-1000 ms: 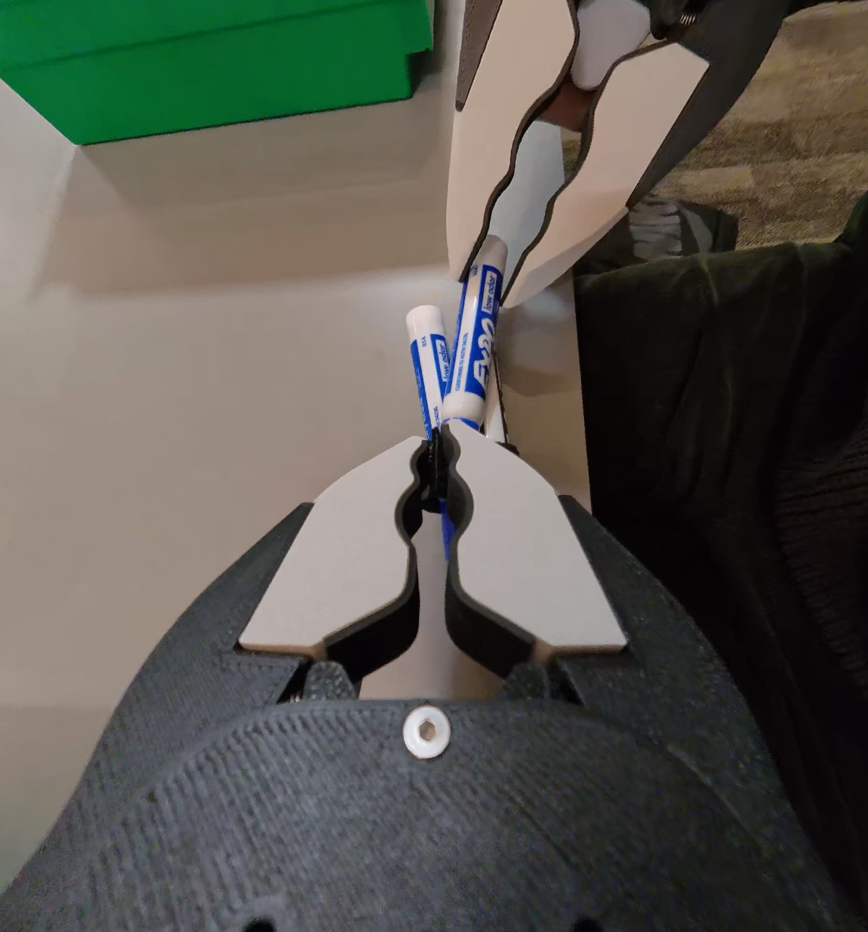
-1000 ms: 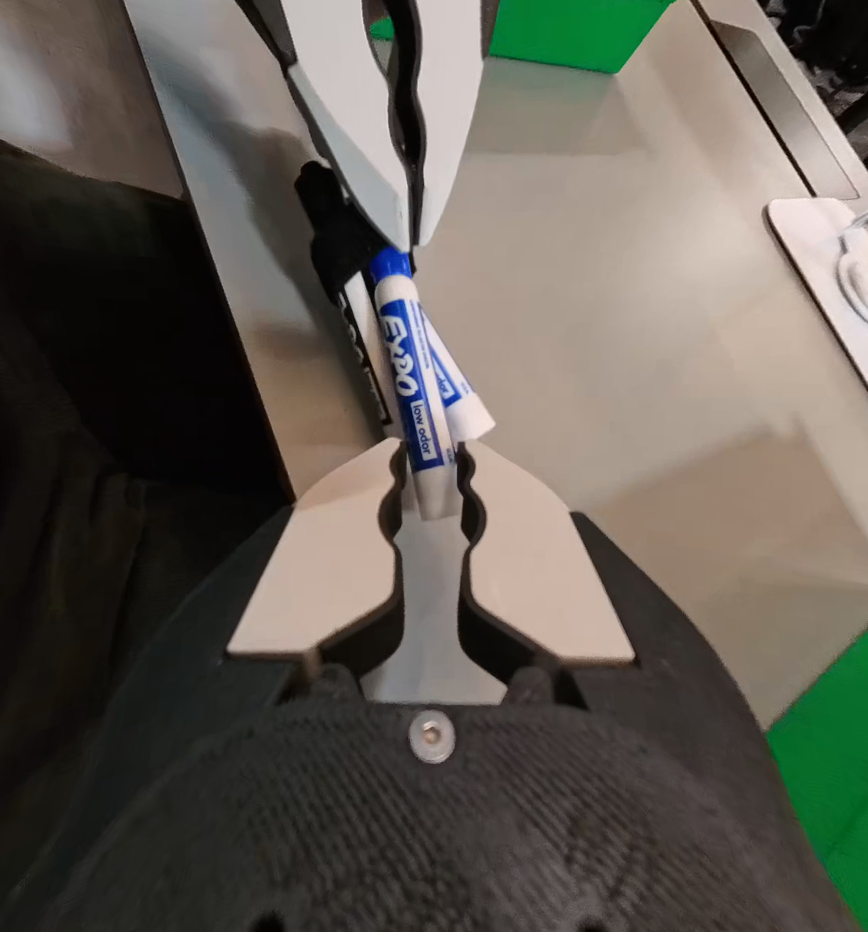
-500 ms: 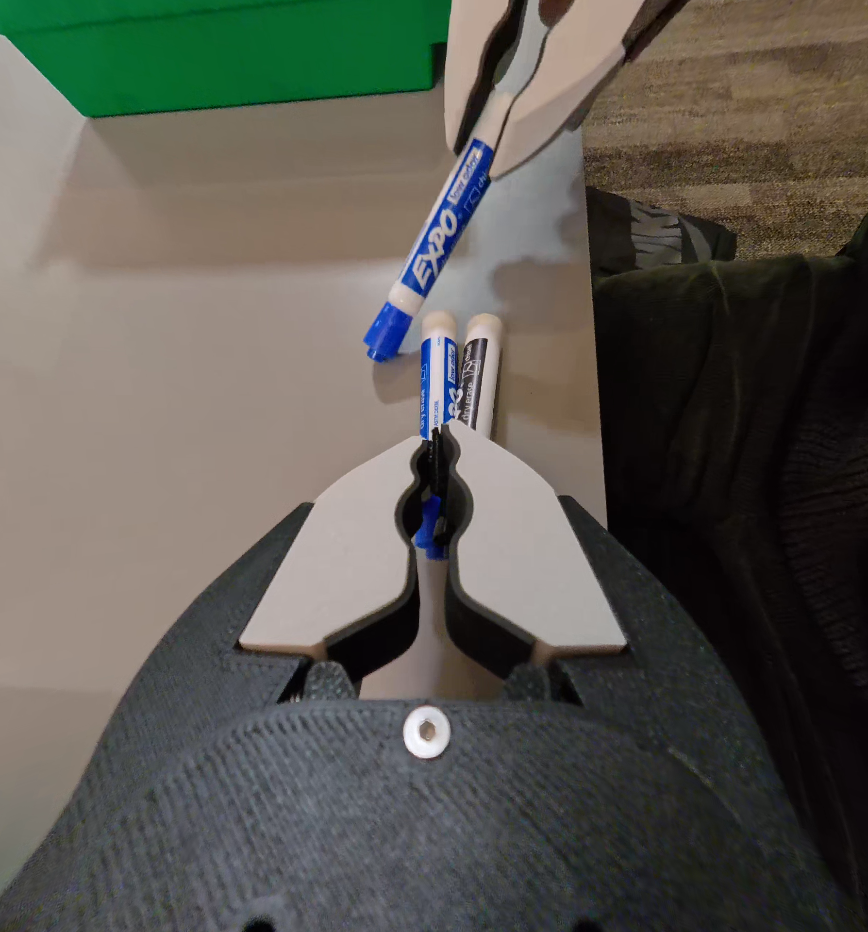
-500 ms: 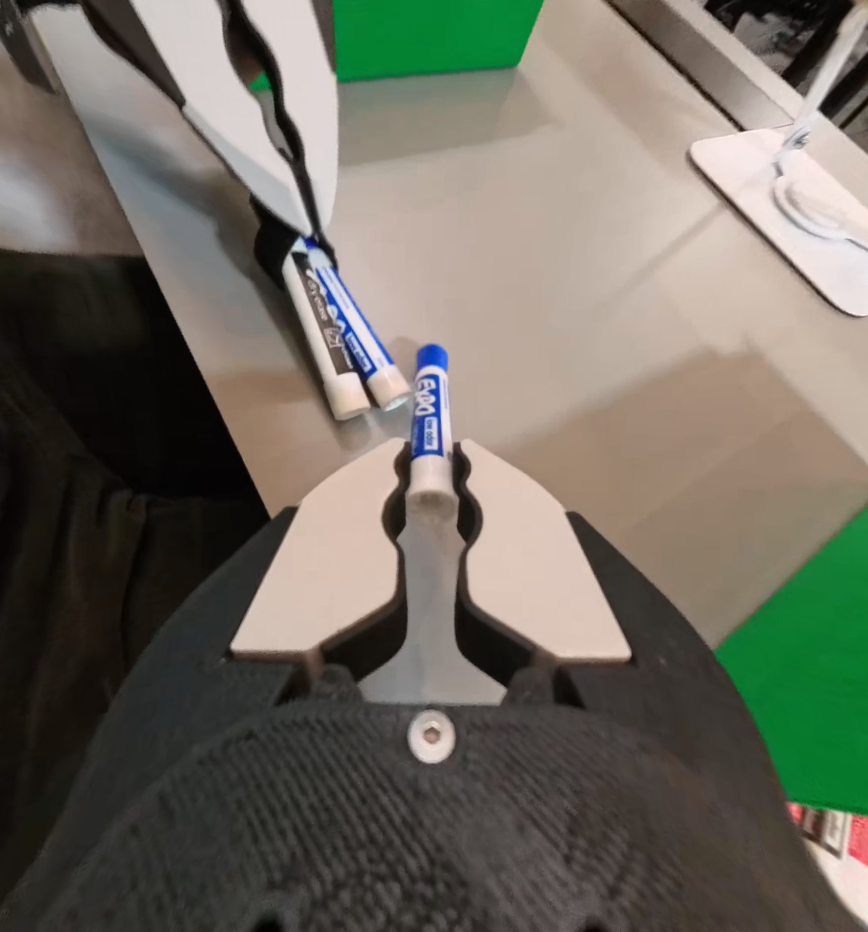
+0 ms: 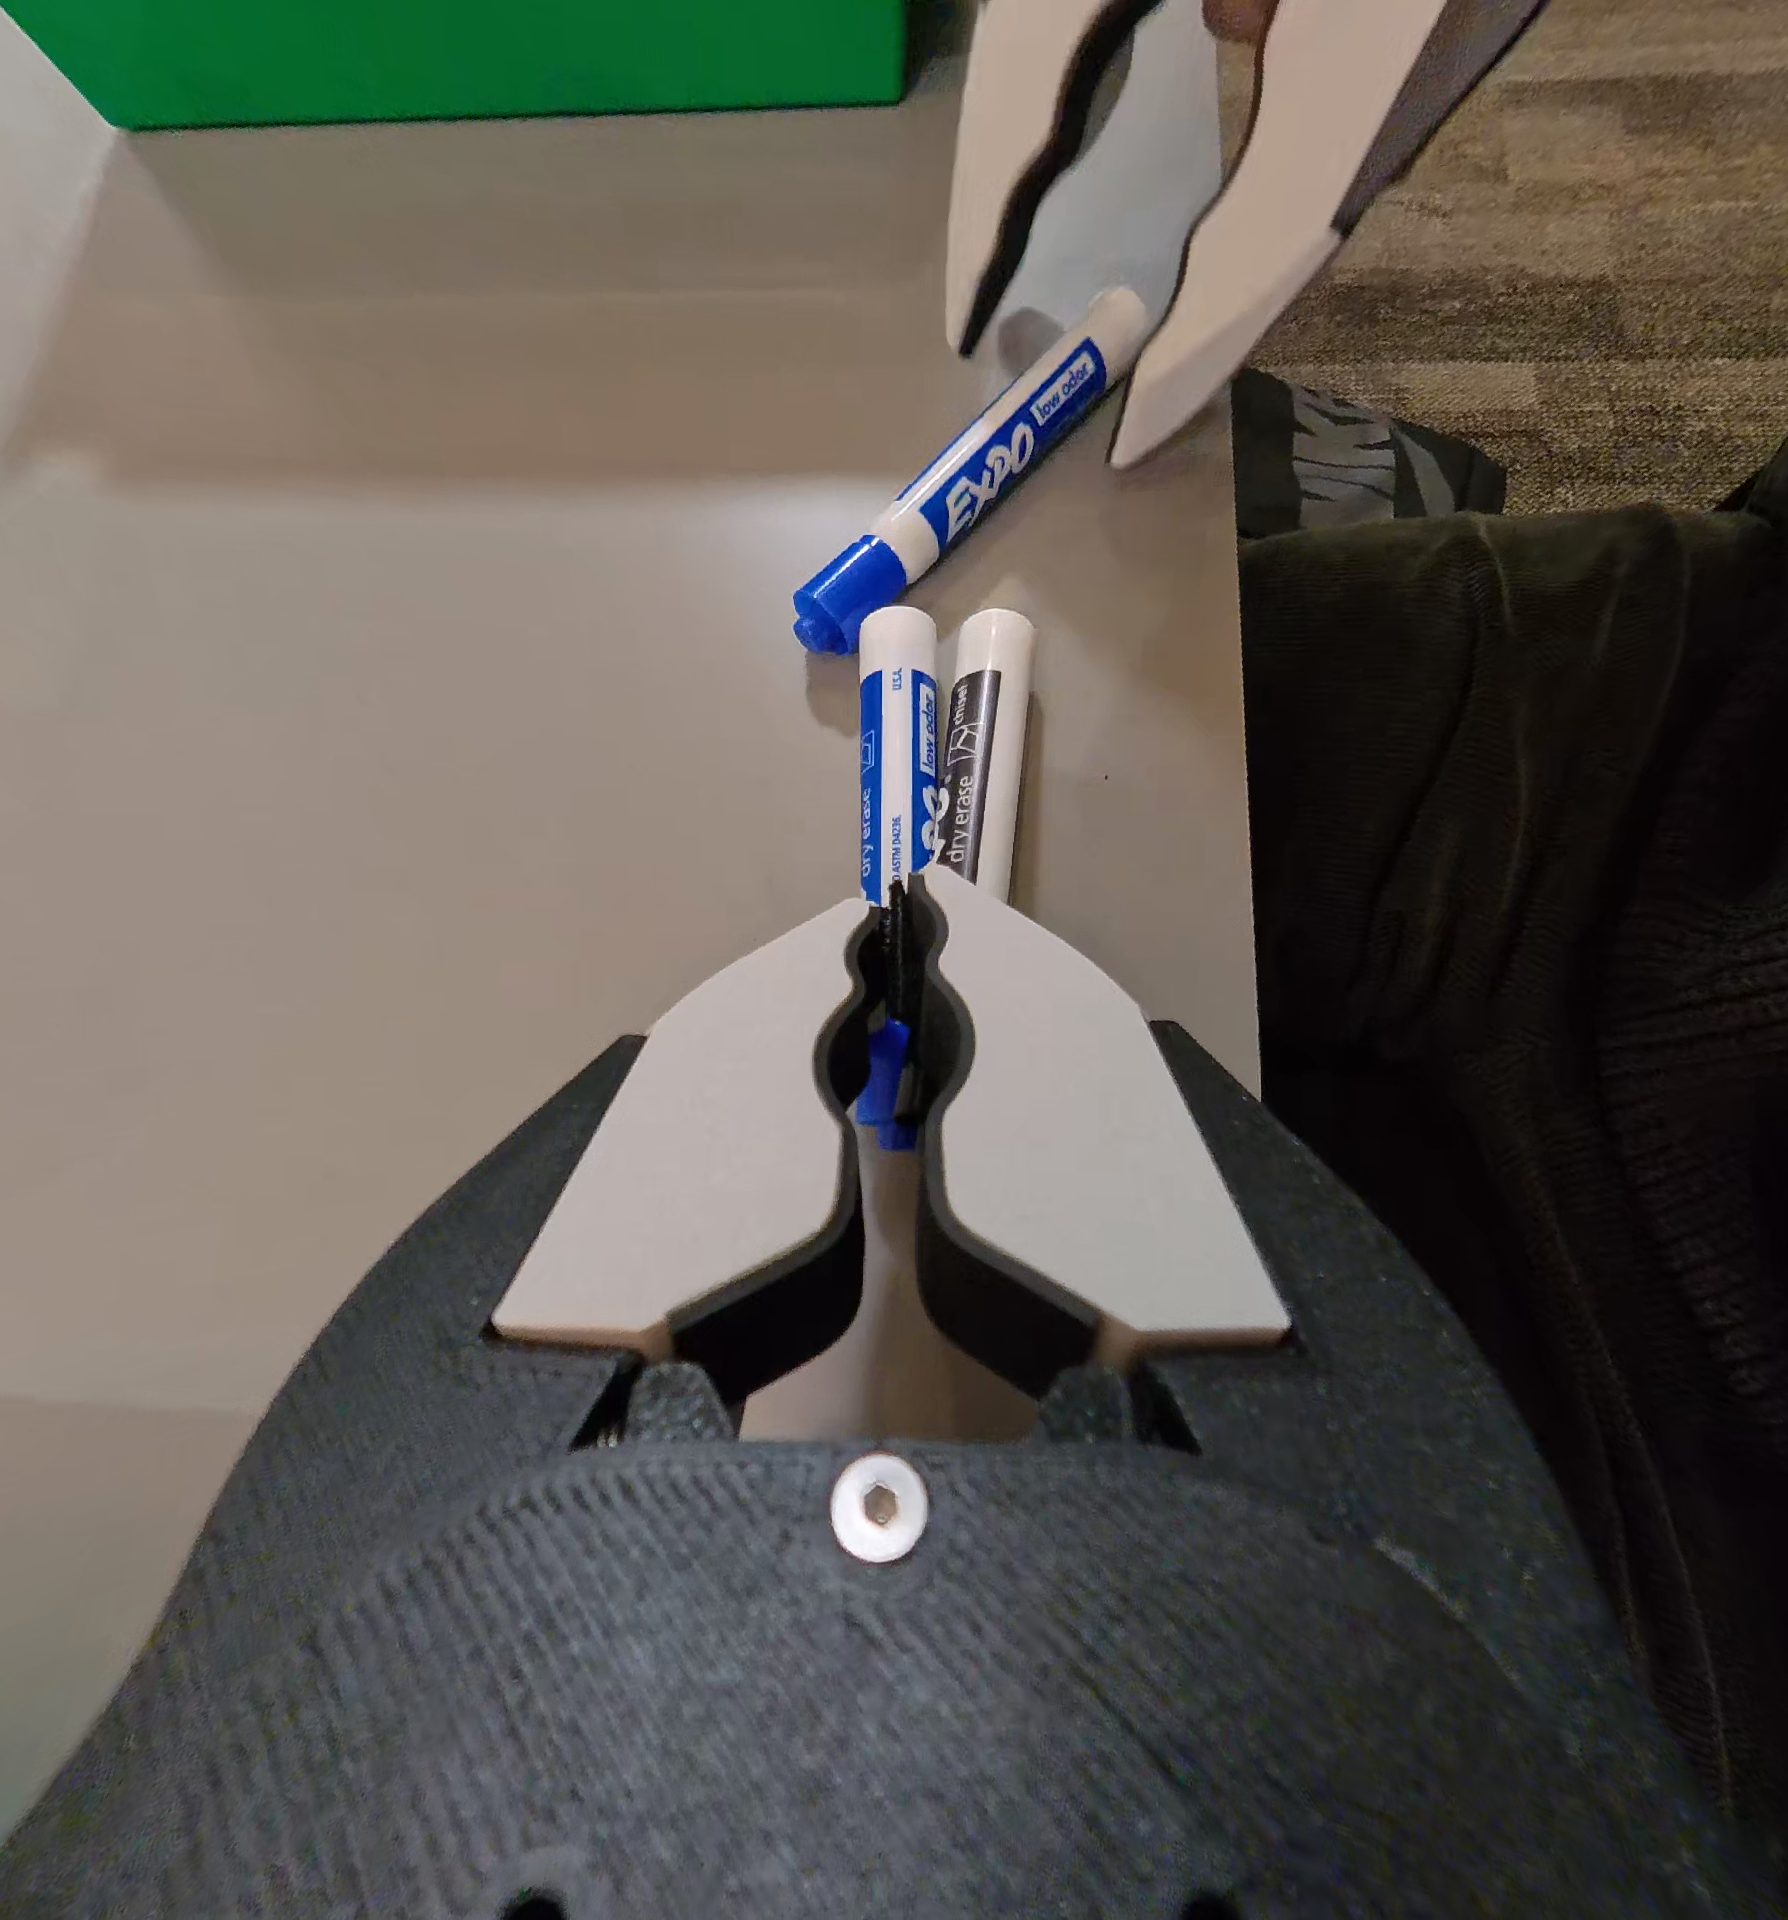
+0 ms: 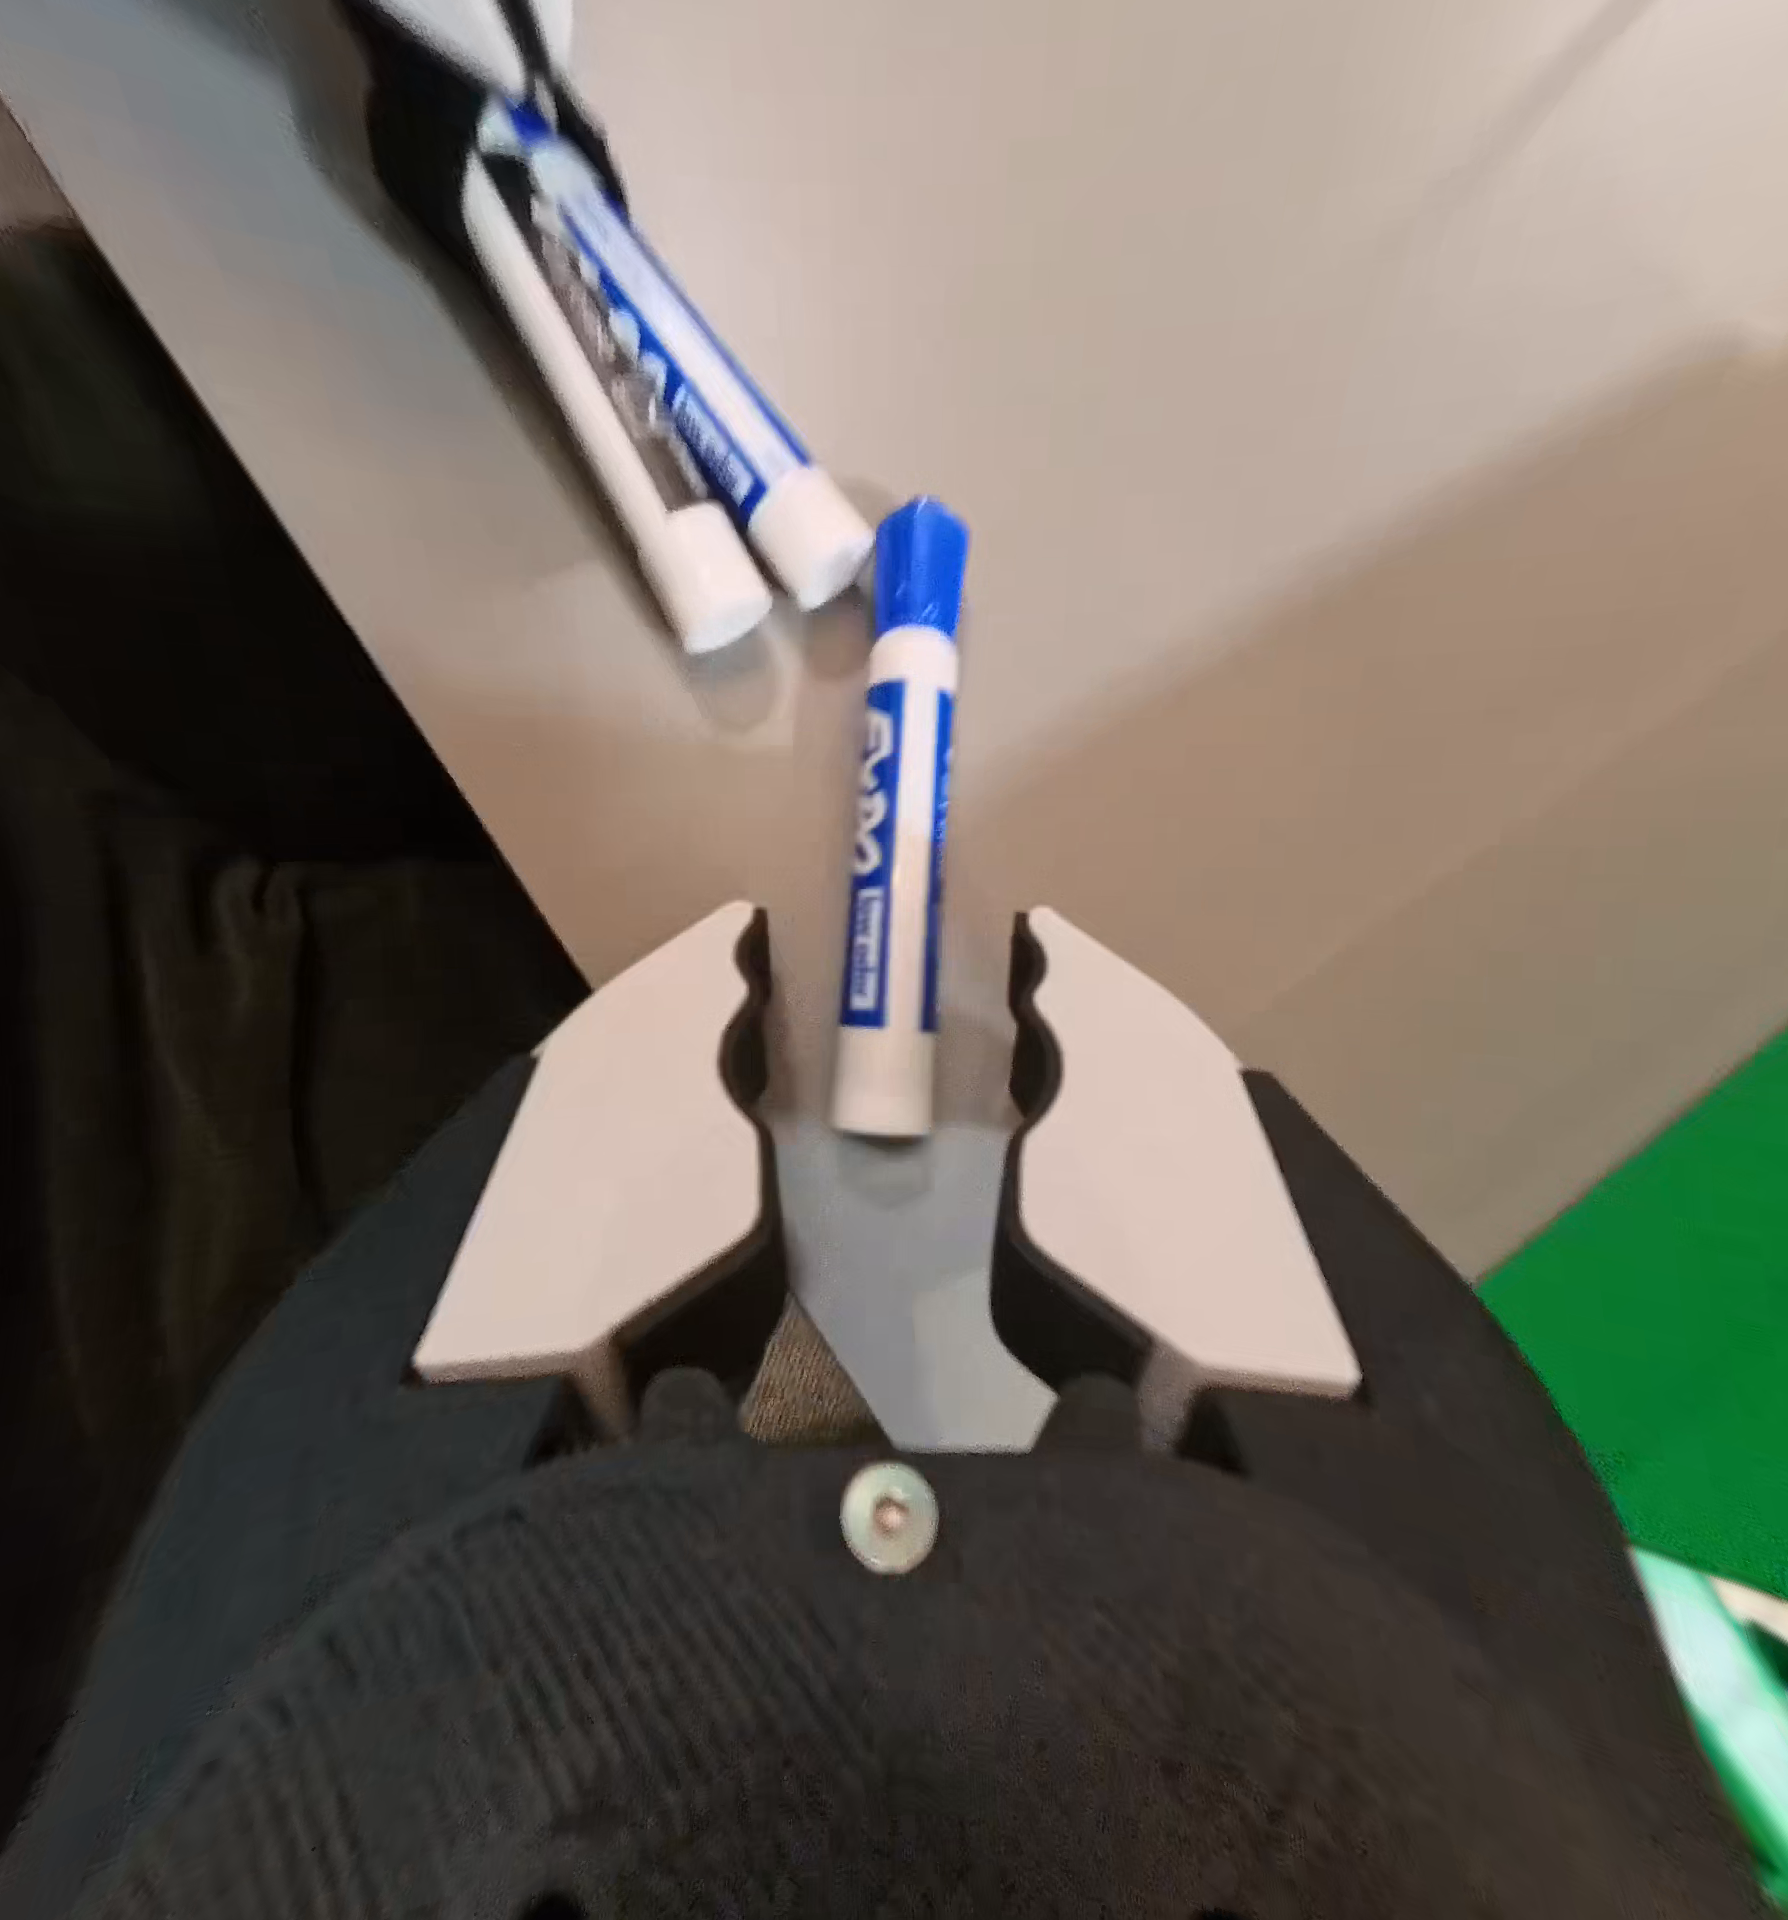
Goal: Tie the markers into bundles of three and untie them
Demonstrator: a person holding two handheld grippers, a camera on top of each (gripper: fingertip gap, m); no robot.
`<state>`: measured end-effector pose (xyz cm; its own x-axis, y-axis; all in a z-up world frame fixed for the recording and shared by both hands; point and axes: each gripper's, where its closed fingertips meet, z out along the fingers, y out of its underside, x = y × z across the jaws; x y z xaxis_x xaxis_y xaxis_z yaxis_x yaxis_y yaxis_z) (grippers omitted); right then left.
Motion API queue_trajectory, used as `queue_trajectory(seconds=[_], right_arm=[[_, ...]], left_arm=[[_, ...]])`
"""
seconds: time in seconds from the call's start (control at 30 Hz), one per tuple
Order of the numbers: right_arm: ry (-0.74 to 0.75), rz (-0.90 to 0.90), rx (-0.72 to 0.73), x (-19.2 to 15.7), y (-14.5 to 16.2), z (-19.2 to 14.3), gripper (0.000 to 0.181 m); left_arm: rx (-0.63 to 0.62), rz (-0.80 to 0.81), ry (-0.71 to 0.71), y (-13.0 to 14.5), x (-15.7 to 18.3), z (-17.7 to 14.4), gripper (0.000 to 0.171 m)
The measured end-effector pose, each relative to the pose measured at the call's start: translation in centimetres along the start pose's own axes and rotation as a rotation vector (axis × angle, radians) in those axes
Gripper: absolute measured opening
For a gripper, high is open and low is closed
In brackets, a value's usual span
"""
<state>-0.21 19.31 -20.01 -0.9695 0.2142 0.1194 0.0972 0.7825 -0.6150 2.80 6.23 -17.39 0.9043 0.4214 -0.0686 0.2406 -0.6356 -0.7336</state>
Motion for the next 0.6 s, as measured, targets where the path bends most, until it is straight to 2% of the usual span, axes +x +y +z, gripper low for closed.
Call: queue_trajectory(seconds=[0.03,0.07,0.1,0.17,0.23,0.33,0.43,0.5,0.6], right_arm=[[-0.012,0.007,-0.016,-0.3,0.3,0.5,0.041],[-0.011,0.026,0.005,-0.3,0.1,0.8,0.024],[0.003,0.038,0.021,0.1,-0.3,0.8,0.018],[0.020,0.035,0.018,0.8,-0.7,0.3,0.018],[0.067,0.080,0.087,2.0,-2.0,-1.0,0.018],[0.214,0.126,0.211,5.2,-4.1,-4.6,0.018],[0.445,0.169,0.316,10.5,-4.9,-10.1,0.018],[0.554,0.257,0.321,14.0,-3.2,-13.0,0.018],[0.650,0.404,0.226,18.3,2.2,-13.8,0.018]], left_arm=[[-0.003,-0.003,0.001,0.0,0.0,0.0,0.006],[-0.002,-0.004,0.001,0.0,0.0,0.1,0.006],[-0.003,-0.005,0.002,0.0,0.0,0.1,0.006],[-0.005,-0.005,0.001,0.1,0.0,0.1,0.007],[-0.005,-0.005,-0.001,0.1,-0.1,0.1,0.007],[-0.004,-0.007,-0.002,0.1,-0.1,0.1,0.007],[0.000,-0.003,-0.006,0.0,-0.1,0.0,0.007],[0.003,-0.002,-0.009,-0.2,-0.1,0.0,0.007],[0.009,-0.005,-0.010,-0.3,-0.1,0.0,0.006]])
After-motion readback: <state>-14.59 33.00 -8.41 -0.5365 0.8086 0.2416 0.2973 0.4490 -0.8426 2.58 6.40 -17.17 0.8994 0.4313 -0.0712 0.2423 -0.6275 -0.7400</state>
